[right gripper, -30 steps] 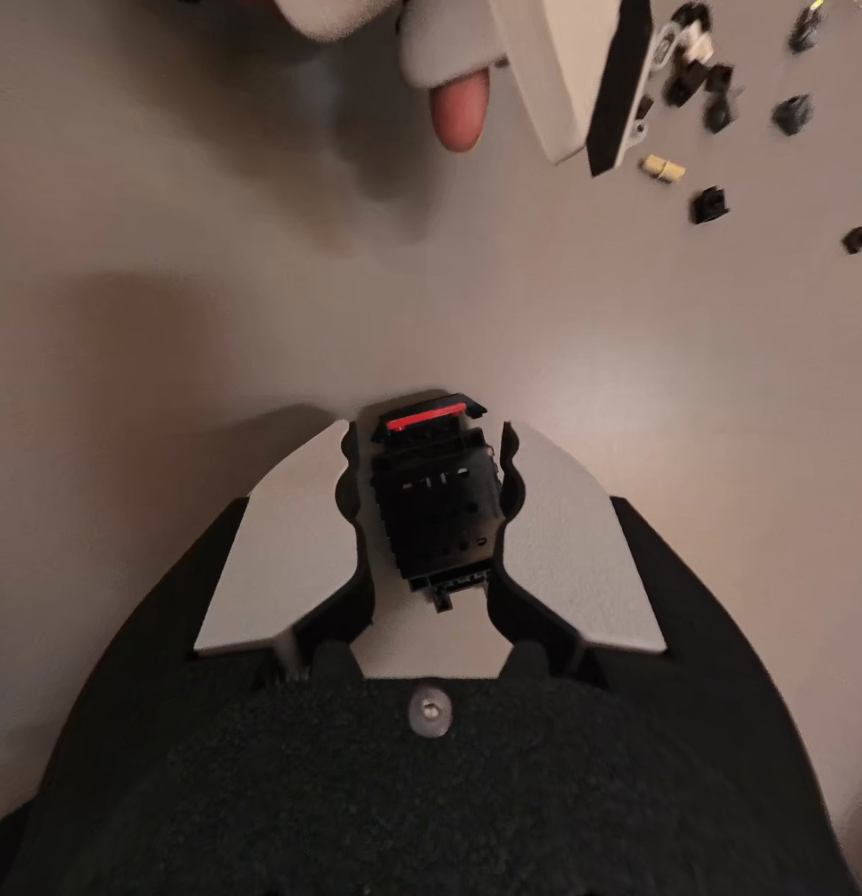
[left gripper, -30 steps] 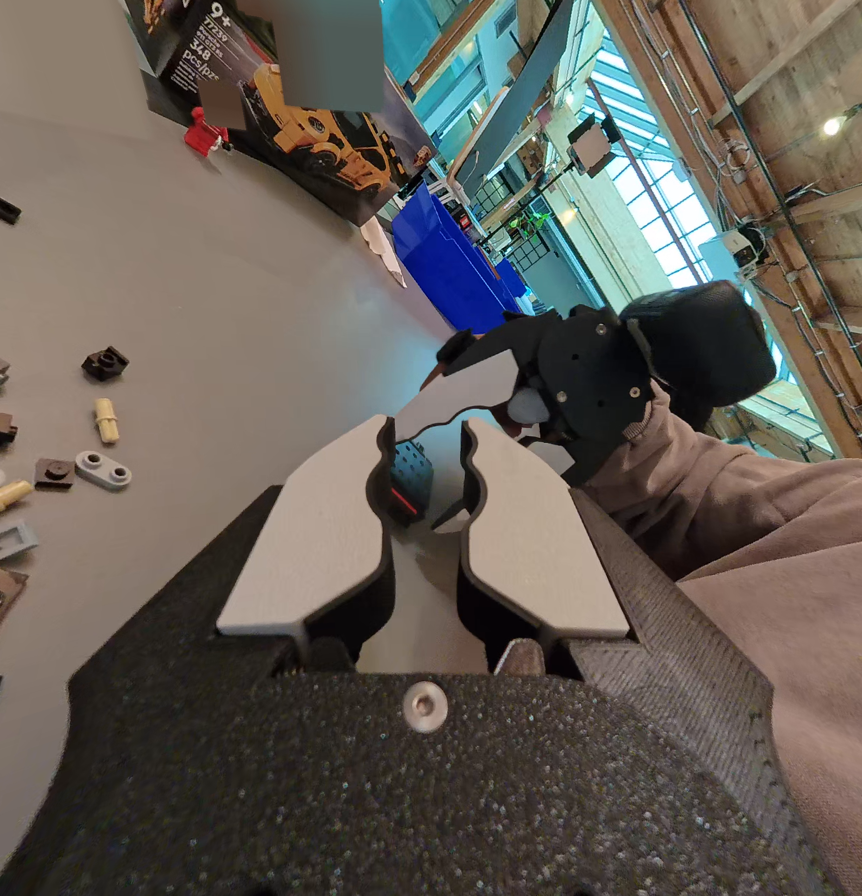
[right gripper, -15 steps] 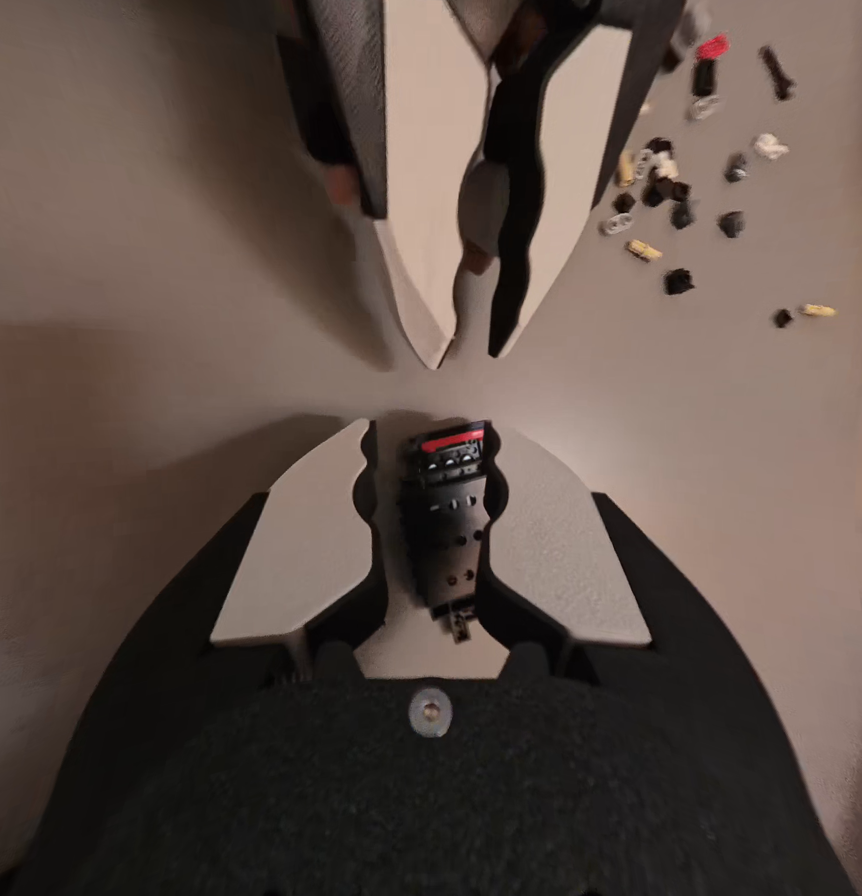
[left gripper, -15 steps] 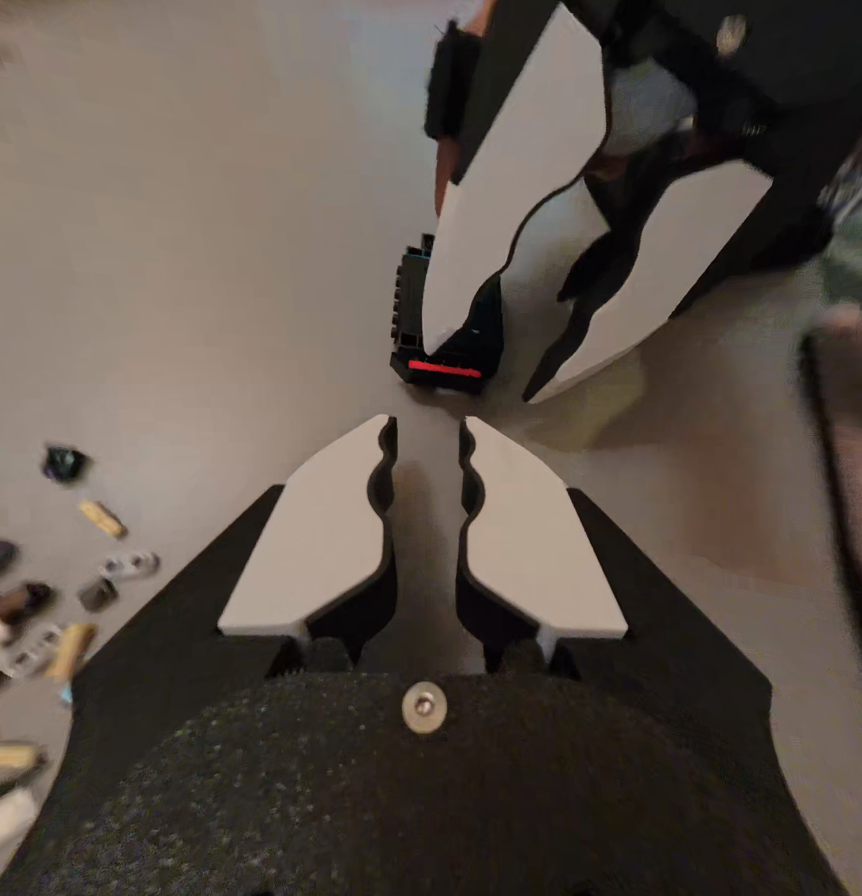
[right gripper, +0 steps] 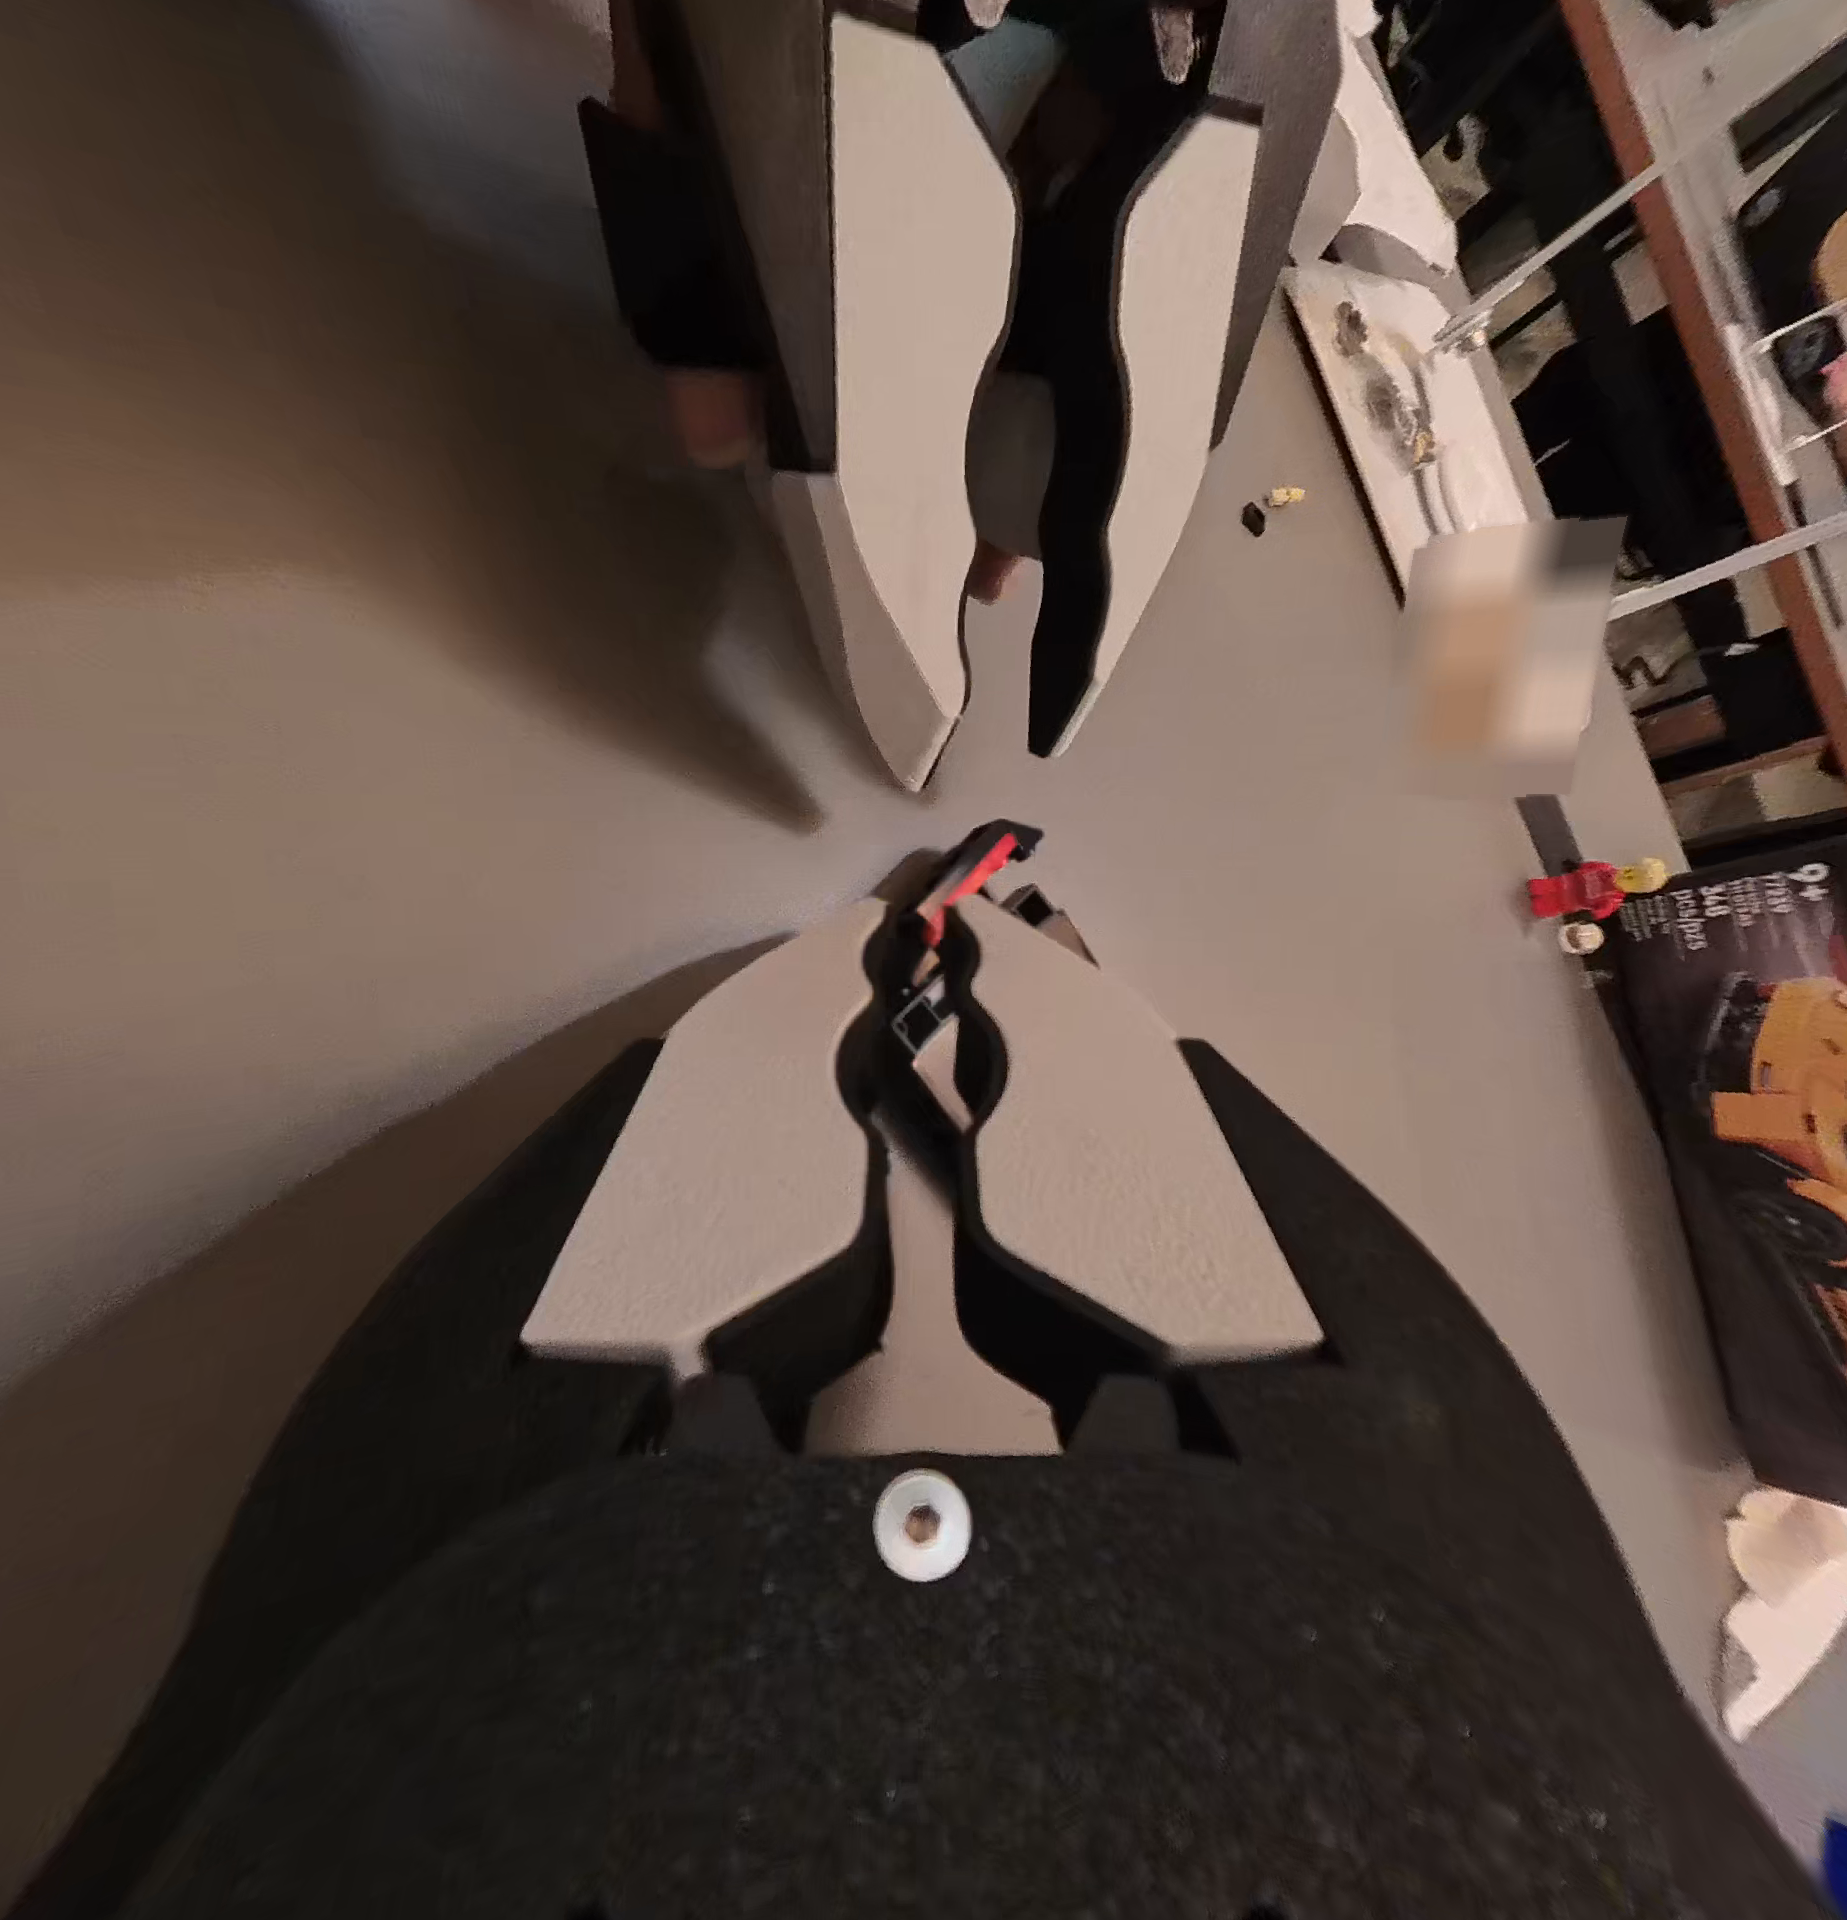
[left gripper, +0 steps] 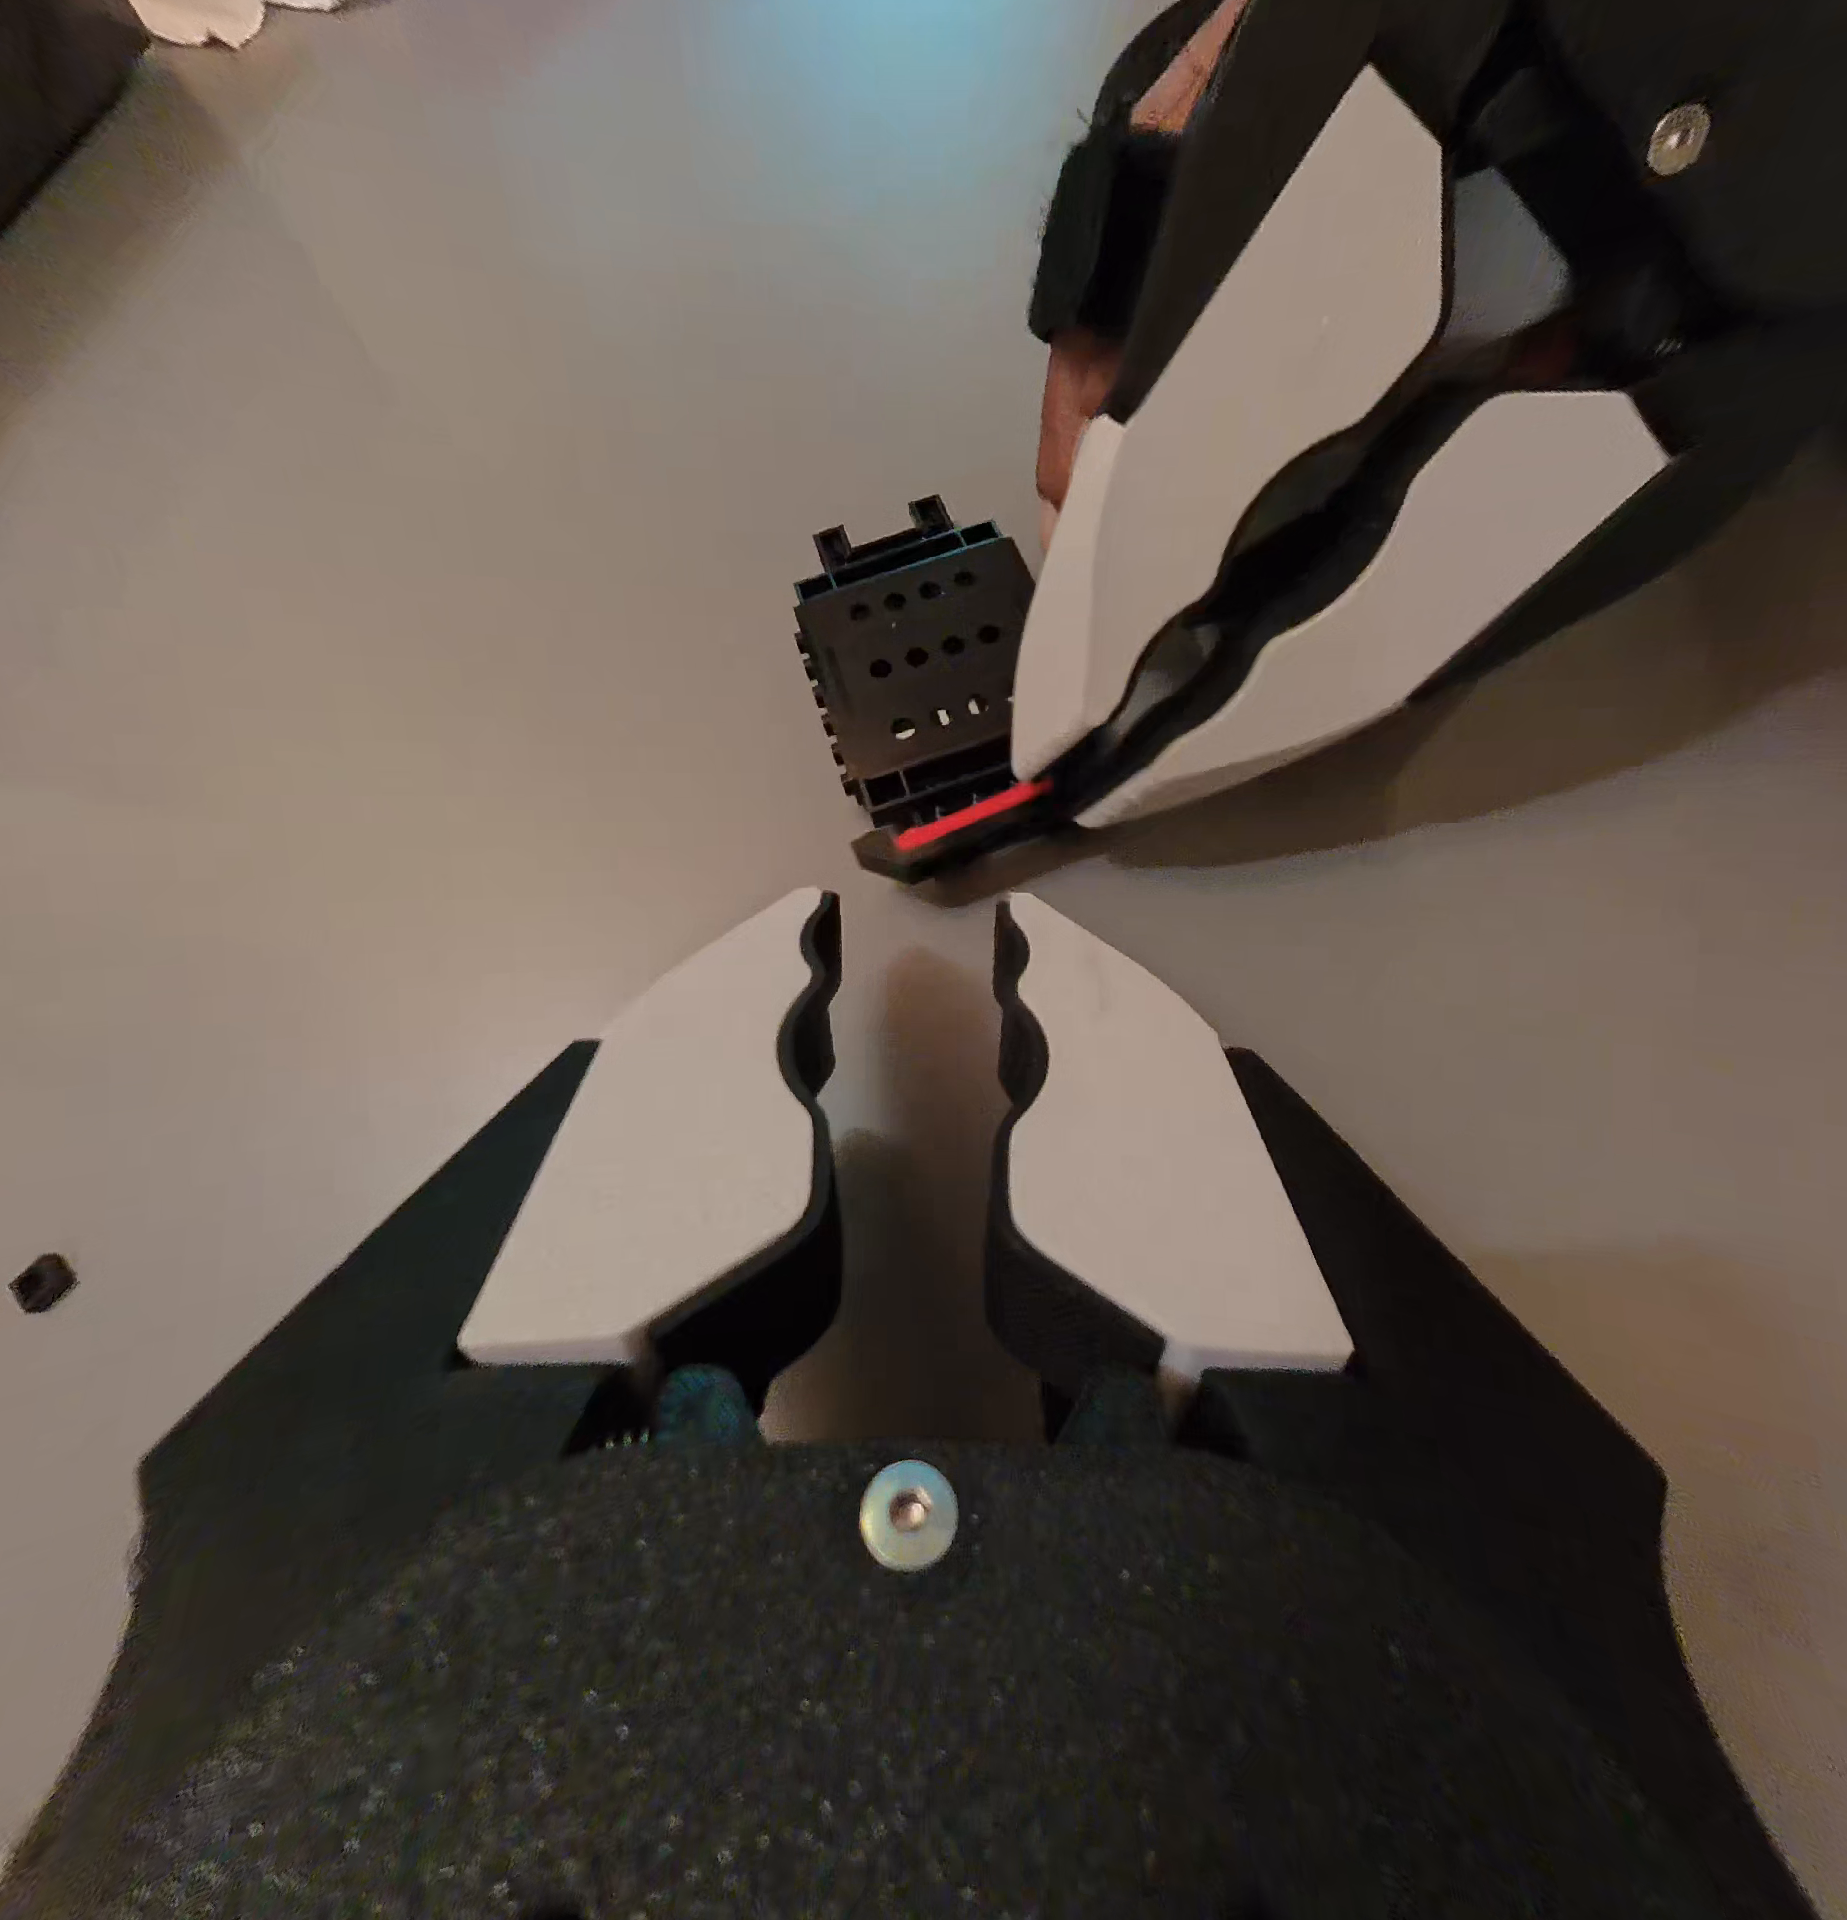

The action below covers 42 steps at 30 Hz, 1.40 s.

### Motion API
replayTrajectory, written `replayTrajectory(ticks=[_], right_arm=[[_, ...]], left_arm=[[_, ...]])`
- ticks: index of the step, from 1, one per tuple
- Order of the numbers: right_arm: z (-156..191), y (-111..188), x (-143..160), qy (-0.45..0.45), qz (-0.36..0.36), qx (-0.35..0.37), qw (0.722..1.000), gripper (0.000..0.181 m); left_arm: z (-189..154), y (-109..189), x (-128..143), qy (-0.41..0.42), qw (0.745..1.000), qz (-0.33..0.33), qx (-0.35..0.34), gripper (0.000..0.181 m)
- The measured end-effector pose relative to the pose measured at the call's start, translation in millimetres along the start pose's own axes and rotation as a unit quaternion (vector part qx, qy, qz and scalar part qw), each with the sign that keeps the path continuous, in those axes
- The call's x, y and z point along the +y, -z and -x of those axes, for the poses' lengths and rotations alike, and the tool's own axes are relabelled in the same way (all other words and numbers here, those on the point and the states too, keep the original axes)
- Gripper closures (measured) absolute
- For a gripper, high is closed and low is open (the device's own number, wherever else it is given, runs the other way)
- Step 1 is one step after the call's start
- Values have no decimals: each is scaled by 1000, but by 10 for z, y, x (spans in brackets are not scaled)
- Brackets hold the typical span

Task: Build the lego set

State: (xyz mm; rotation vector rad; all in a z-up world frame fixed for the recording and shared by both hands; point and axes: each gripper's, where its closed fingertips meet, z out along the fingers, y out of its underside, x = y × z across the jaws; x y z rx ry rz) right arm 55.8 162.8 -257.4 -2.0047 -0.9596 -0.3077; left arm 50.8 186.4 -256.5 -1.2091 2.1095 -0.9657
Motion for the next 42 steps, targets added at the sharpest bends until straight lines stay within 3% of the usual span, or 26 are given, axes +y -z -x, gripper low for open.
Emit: replayTrajectory(ticks=[3,11,13,15,18,26,31,36,39,42], right_arm=[[-30,6,13,-3,-6,8,1000,181],[-70,136,7,-191,-43,-42,980,181],[-79,149,7,-173,-45,-26,984,181],[-42,95,53,-137,-22,-19,990,166],[11,18,68,-112,-10,-23,993,161],[-41,1,40,-133,-22,-32,990,181],[-91,93,5,-218,-57,-56,973,181],[-184,174,85,-209,-55,-43,975,181],[-243,252,218,-164,-40,-82,982,157],[-331,256,394,-65,-30,-136,988,130]], left_arm=[[-4,56,-13,2,1000,-11,-4,154],[0,26,50,-3,1000,-3,-2,154],[-7,-15,66,-12,1000,5,0,154],[-10,-38,57,-15,1000,6,2,154],[0,-35,24,-12,1000,-4,-2,154],[-1,50,31,0,1000,-20,-17,155],[-4,32,33,-4,1000,-17,-17,155],[6,56,124,-23,999,22,-27,155],[-13,152,203,-15,998,49,-27,154],[-33,232,233,-11,998,51,-34,154]])
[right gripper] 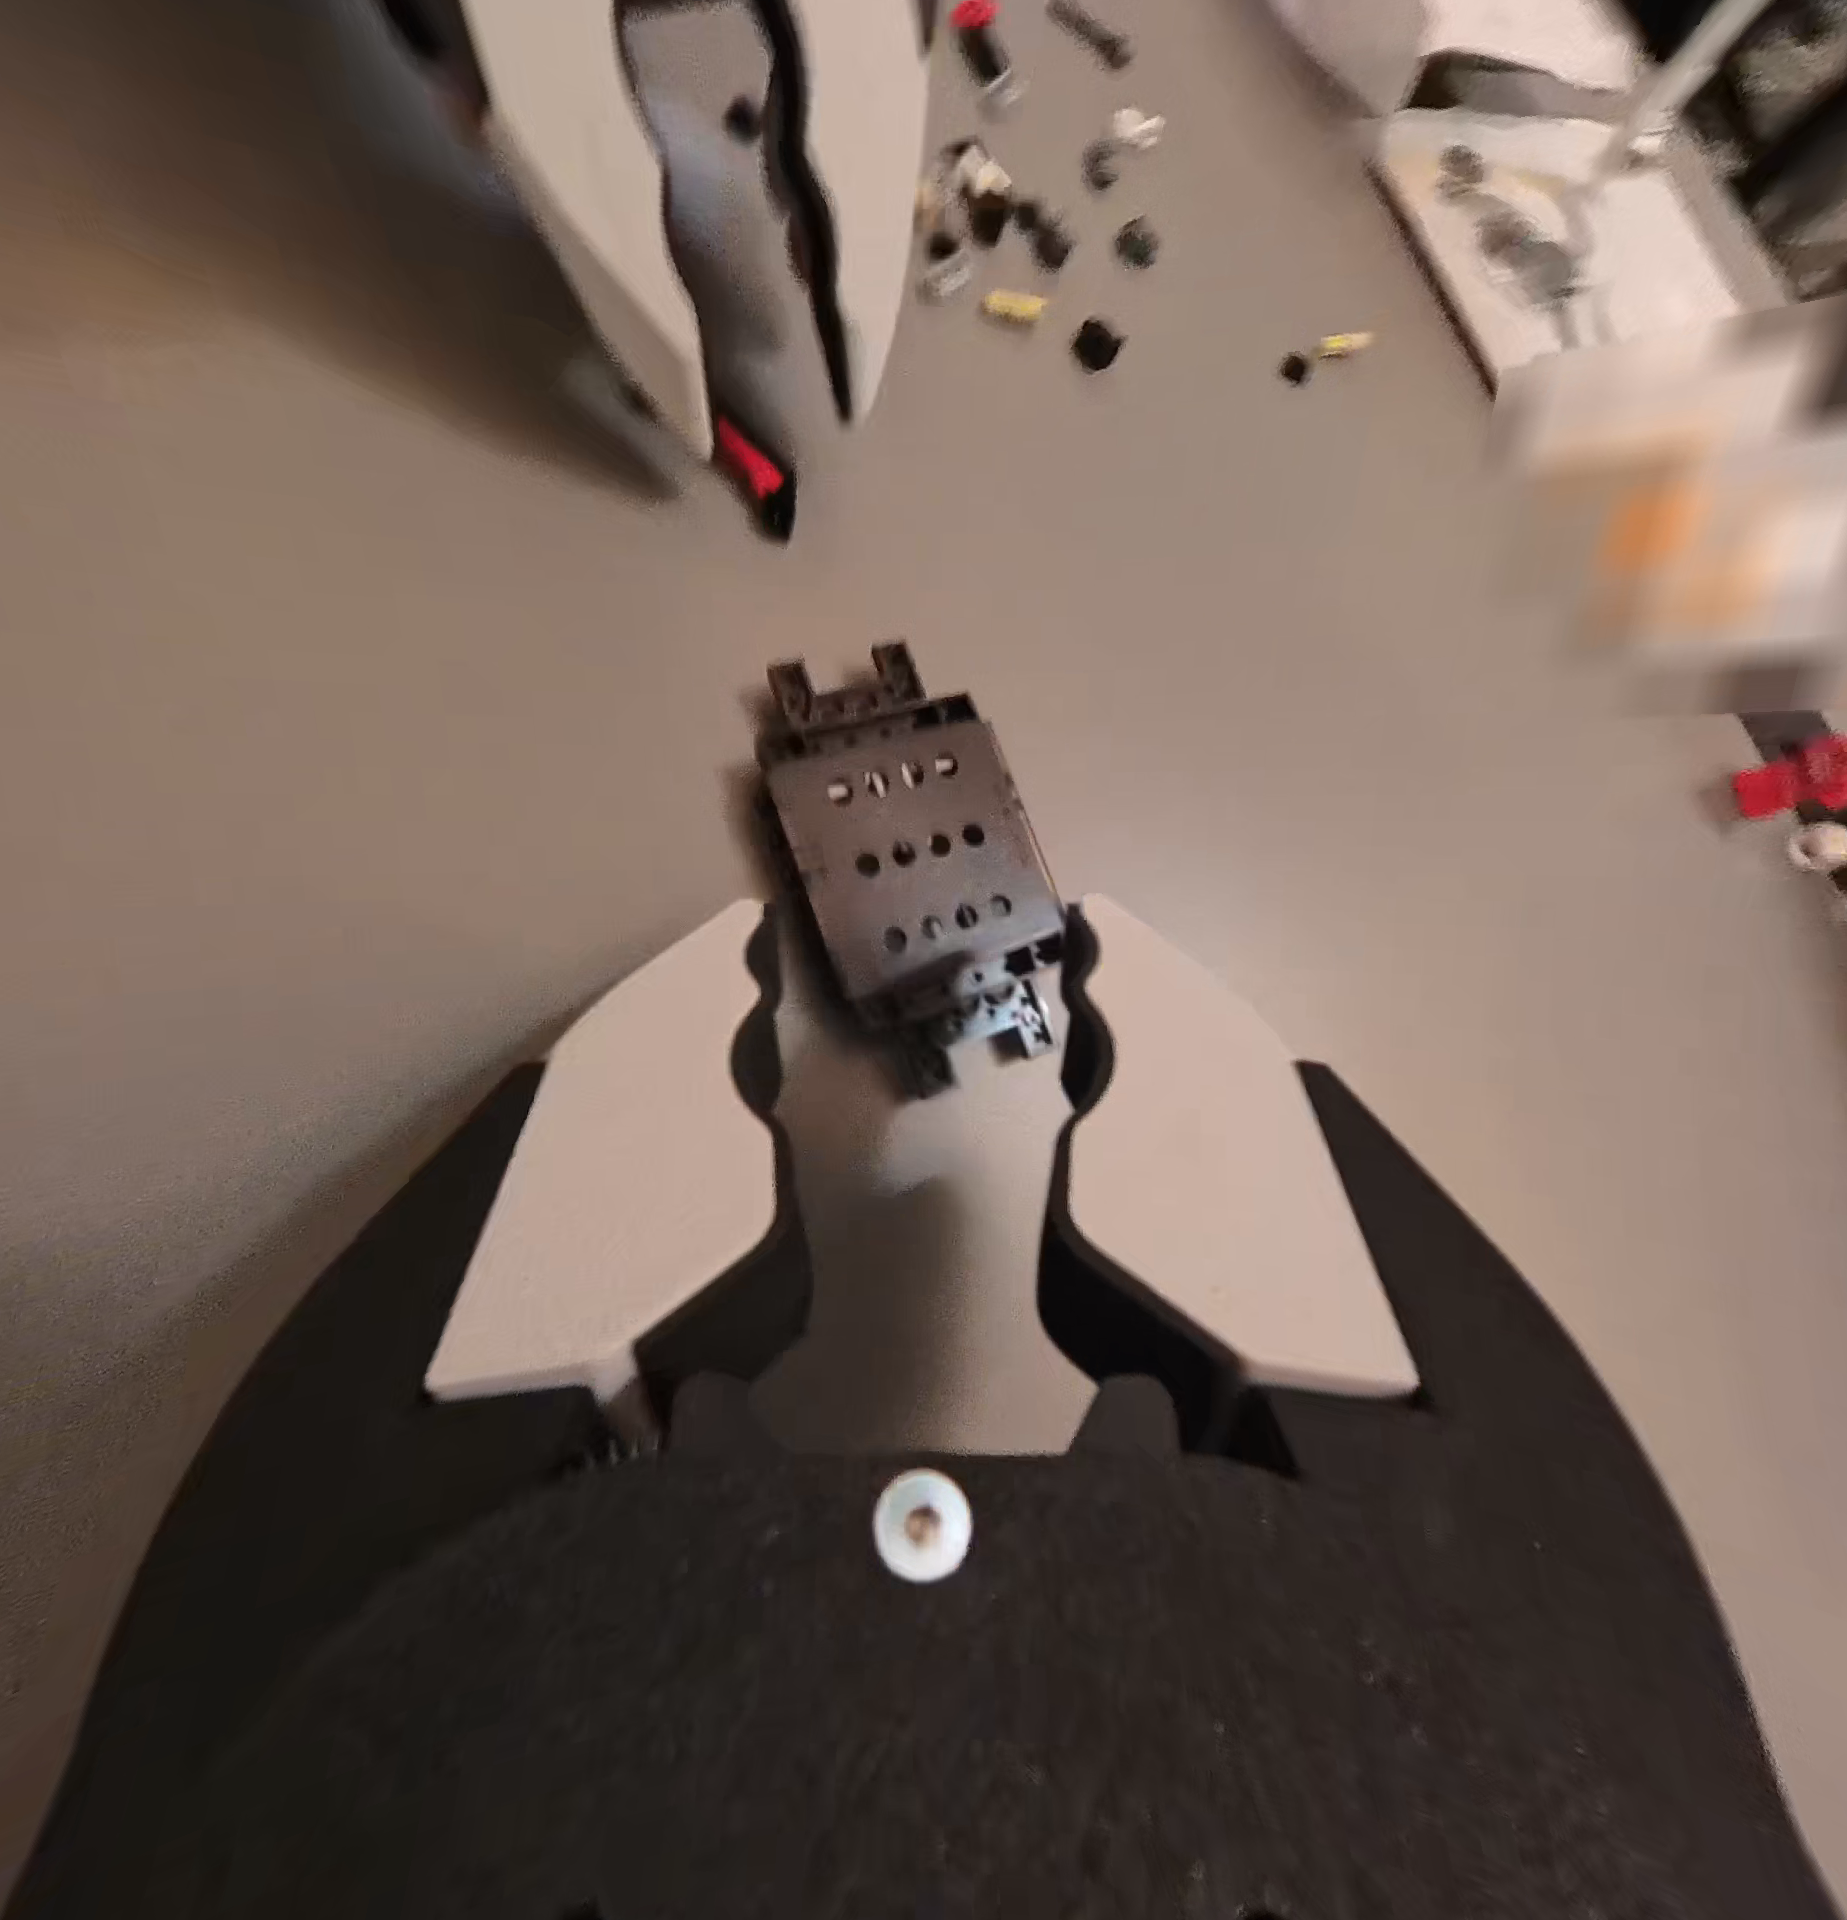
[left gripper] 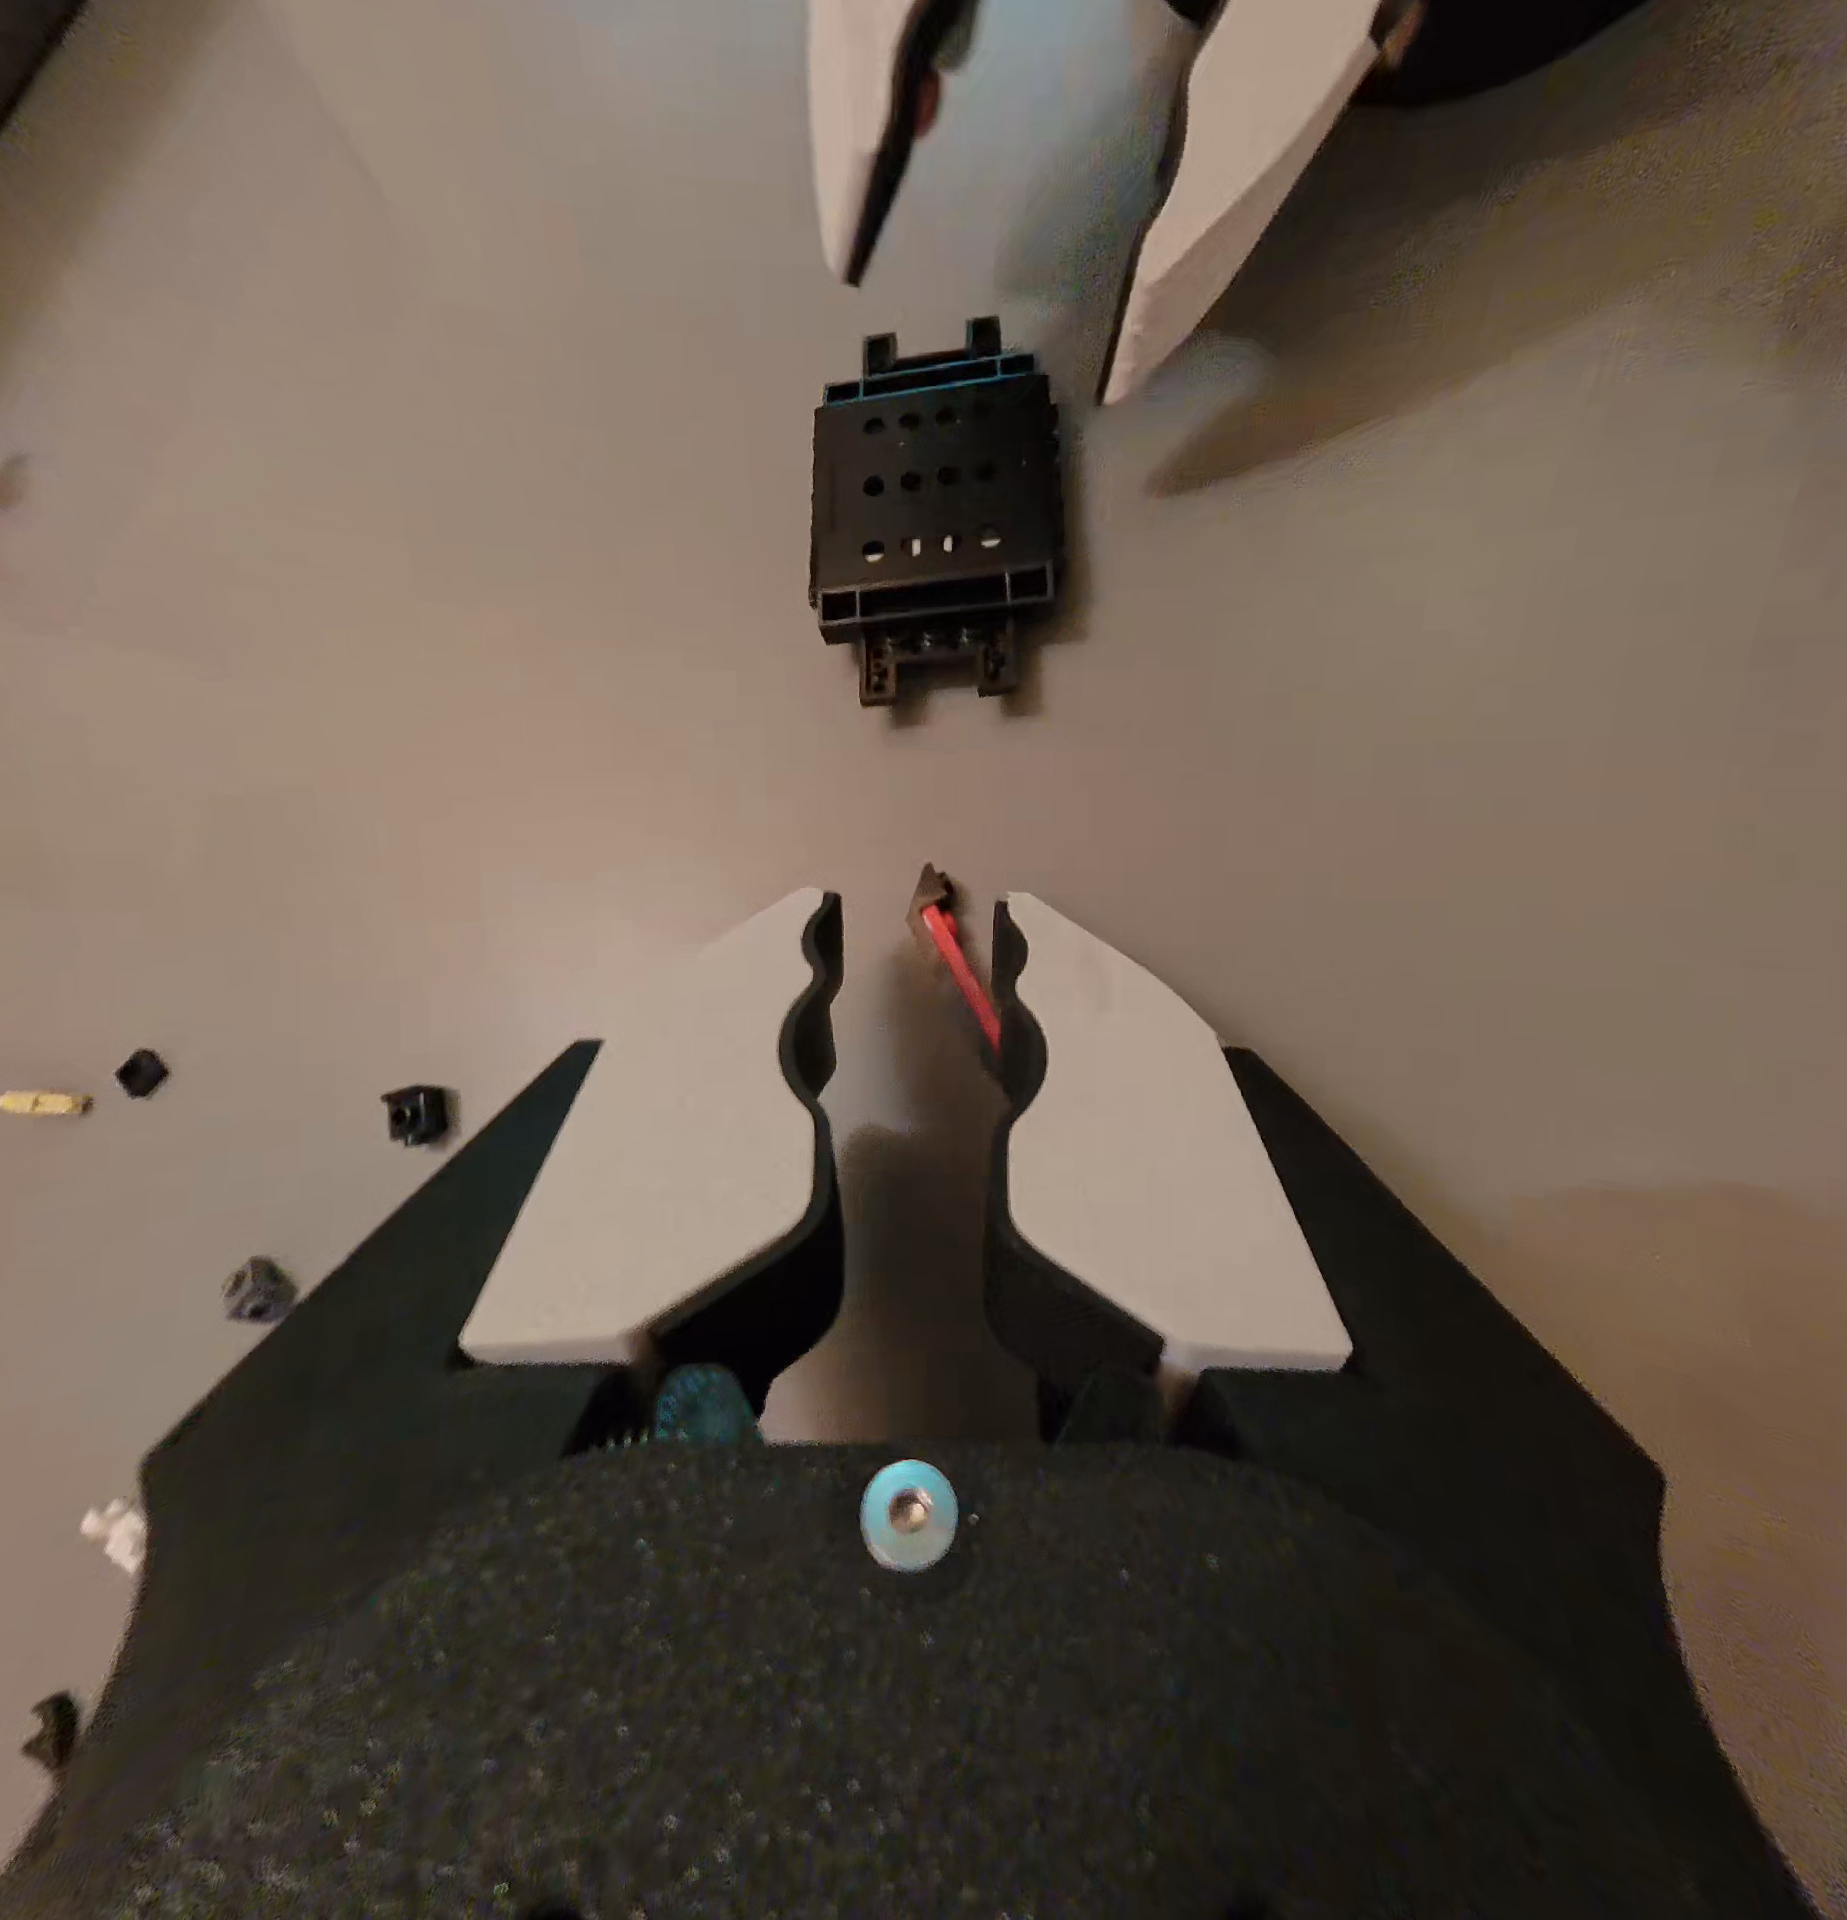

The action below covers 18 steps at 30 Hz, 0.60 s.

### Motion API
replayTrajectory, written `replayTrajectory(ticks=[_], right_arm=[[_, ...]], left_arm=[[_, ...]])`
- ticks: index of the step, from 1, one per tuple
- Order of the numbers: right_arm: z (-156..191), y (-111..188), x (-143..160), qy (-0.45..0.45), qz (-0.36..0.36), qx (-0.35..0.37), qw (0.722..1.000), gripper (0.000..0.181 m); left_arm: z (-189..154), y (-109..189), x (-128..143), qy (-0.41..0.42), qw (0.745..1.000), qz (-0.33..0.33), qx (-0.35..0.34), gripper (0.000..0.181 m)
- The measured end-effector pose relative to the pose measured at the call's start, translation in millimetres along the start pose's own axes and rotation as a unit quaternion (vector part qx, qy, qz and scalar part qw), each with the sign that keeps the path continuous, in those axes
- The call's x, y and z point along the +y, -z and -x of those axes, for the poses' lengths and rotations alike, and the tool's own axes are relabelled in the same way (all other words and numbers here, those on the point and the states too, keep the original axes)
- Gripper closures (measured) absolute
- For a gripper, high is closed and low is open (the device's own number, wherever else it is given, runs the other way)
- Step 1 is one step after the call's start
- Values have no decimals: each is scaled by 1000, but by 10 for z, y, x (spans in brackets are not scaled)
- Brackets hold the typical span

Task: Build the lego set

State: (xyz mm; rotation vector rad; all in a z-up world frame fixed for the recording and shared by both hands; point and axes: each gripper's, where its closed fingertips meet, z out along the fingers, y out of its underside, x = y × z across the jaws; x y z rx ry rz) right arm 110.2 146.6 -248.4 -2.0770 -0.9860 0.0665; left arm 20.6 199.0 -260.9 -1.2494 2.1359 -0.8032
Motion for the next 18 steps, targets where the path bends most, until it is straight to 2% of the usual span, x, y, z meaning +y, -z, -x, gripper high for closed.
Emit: replayTrajectory(ticks=[2,4,5,6,8,12,15,18], right_arm=[[-44,-50,69,26,22,-65,997,115],[-29,-138,86,37,39,-137,989,109],[-12,-190,107,47,52,-165,984,112],[16,-230,131,59,65,-188,978,125],[122,-255,31,70,56,-223,971,125],[559,-246,-313,124,29,-232,964,125],[709,-338,-259,144,50,-225,962,124],[724,-342,-264,127,33,-234,963,125]], left_arm=[[26,35,43,0,1000,9,-14,154],[50,89,60,7,1000,12,-27,154],[59,130,60,12,999,11,-35,154],[68,179,63,17,999,11,-45,154],[75,293,87,32,997,8,-67,155],[-57,454,173,75,994,-6,-76,155],[-146,477,223,98,993,-10,-71,155],[-169,450,270,101,992,1,-76,154]])
